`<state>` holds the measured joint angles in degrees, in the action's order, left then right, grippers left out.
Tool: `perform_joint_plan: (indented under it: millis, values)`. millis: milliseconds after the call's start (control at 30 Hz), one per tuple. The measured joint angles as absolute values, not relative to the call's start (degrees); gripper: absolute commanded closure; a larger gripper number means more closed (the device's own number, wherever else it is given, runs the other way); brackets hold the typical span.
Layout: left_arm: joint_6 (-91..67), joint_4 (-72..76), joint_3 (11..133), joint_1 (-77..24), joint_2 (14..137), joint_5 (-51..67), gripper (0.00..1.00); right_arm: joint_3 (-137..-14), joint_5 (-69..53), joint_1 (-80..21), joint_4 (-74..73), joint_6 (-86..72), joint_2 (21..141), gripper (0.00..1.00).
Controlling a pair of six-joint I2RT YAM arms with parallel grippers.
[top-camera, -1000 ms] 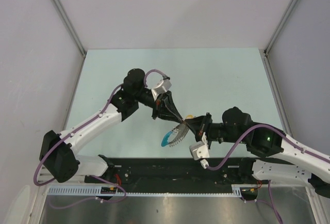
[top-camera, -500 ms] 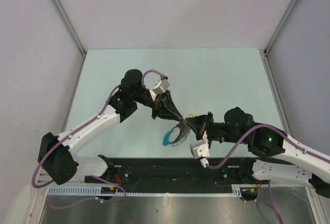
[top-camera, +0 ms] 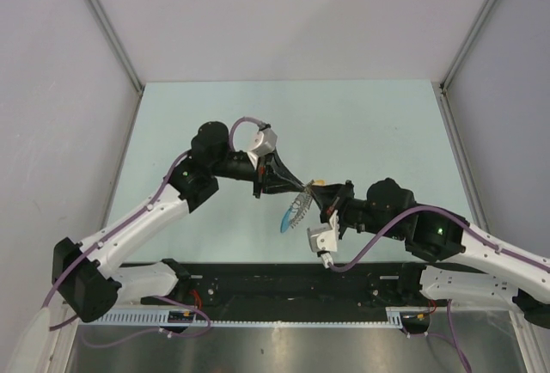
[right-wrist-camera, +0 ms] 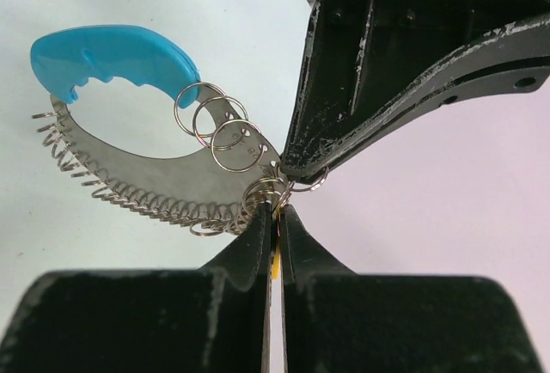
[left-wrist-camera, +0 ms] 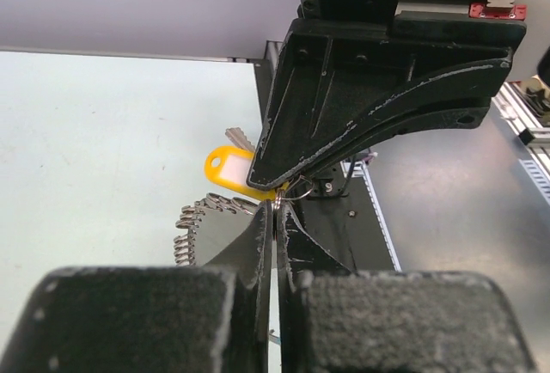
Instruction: Remove the keys from the keyring
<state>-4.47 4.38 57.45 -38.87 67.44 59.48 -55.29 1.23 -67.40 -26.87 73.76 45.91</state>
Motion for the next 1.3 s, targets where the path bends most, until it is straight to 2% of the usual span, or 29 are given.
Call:
perform_joint_plan:
  millis: [267,500,567,600,700,767,1100,1300]
  values:
    - [-5.2,5.9,54.5,-38.9,64.8,58.3,1.00,-55.1,1.0,-67.5,-25.0,67.9,46.3,1.00]
    - [-5.7,10.5,52.0,-38.8,62.9,62.3,0.99,-54.7,-2.7,-67.8,-23.0,60.9,44.7,1.00]
    - [-4.9,9.3,52.6,-38.8,63.0,63.4,0.94,-54.7,-3.7,-67.8,-22.7,59.7,44.5,1.00]
    - [-4.3,8.3,53.1,-38.8,63.1,63.7,0.87,-54.7,-4.0,-67.8,-22.7,59.5,44.5,1.00]
    - [-2.3,4.0,55.7,-38.7,64.1,64.2,0.74,-54.7,-5.1,-67.8,-22.4,58.9,44.4,1.00]
    - [-1.0,2.0,56.8,-38.3,64.7,64.5,0.69,-54.7,-5.7,-67.8,-23.0,58.8,44.2,1.00]
    - [6.3,-10.2,61.4,-38.0,65.6,65.6,0.55,-55.6,-7.6,-67.8,-27.7,62.4,44.3,1.00]
    - [9.6,-14.7,63.3,-38.7,66.1,64.8,0.53,-57.2,-10.0,-67.8,-29.9,64.4,44.3,1.00]
